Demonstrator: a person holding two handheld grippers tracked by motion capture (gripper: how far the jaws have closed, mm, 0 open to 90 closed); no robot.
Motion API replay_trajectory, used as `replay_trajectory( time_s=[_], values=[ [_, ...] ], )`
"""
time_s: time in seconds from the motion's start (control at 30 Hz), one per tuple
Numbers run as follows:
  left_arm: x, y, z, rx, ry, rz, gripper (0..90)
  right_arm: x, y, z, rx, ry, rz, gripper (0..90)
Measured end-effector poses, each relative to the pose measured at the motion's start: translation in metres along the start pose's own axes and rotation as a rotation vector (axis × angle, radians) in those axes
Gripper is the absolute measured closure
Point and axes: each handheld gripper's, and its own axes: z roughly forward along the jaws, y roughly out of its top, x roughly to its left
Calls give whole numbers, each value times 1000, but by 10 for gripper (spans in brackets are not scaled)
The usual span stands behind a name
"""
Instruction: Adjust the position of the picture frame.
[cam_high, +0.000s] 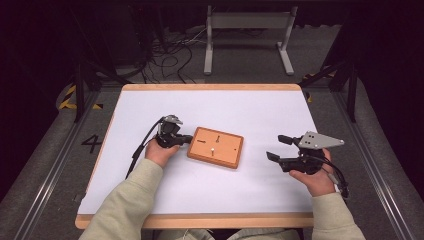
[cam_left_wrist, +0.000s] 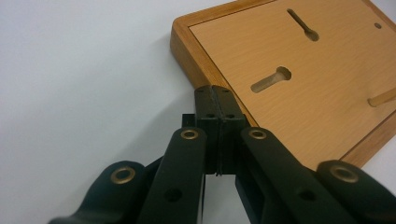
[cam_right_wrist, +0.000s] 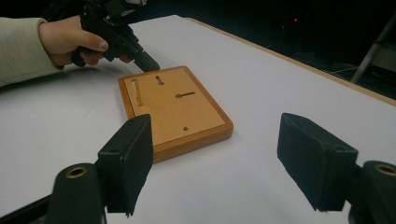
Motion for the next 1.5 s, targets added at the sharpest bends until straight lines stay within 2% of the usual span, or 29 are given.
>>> replay_trajectory(
  time_s=[0.03, 0.17, 0.23, 0.3, 0.4, 0.47, 0.67, 0.83, 0.9, 0.97, 1.03, 1.13, 1.27, 1.5],
  values=[
    [1, -1, -1, 4, -13, -11, 900, 0, 0, 0, 3, -1, 1, 292],
    [-3, -6, -2, 19, -2, -17, 900, -1, 0, -1, 10, -9, 10, 330],
    [-4, -8, -5, 27, -6, -17, 900, -4, 0, -1, 26, -25, 34, 374],
    [-6, -11, -7, 31, -9, -11, 900, -8, 1, 3, 48, -41, 77, 471],
    [-6, -12, -12, 20, 14, -10, 900, -10, 5, 14, 136, -32, 91, 656],
    [-6, -13, -19, -9, 21, -15, 900, -10, 9, 24, 170, -33, 92, 728],
    [-10, -21, -42, -89, 38, -7, 900, -9, 34, 65, 224, -11, 50, 837],
    [-14, -31, -56, -126, 50, 2, 900, -6, 45, 104, 267, 50, 36, 890],
    [-15, -36, -63, -147, 62, 16, 900, -4, 49, 124, 297, 77, 27, 900],
    [-15, -43, -70, -160, 81, 63, 900, 0, 57, 151, 327, 105, 9, 900],
    [-15, -46, -73, -161, 81, 65, 899, 0, 60, 157, 332, 110, 6, 900],
    [-16, -56, -82, -164, 96, 75, 896, 2, 70, 183, 361, 127, -2, 900],
    [-16, -68, -93, -178, 113, 58, 886, 3, 79, 214, 395, 134, -17, 900],
    [-16, -86, -108, -184, 144, 35, 876, 6, 79, 261, 456, 84, -18, 900]
  ],
)
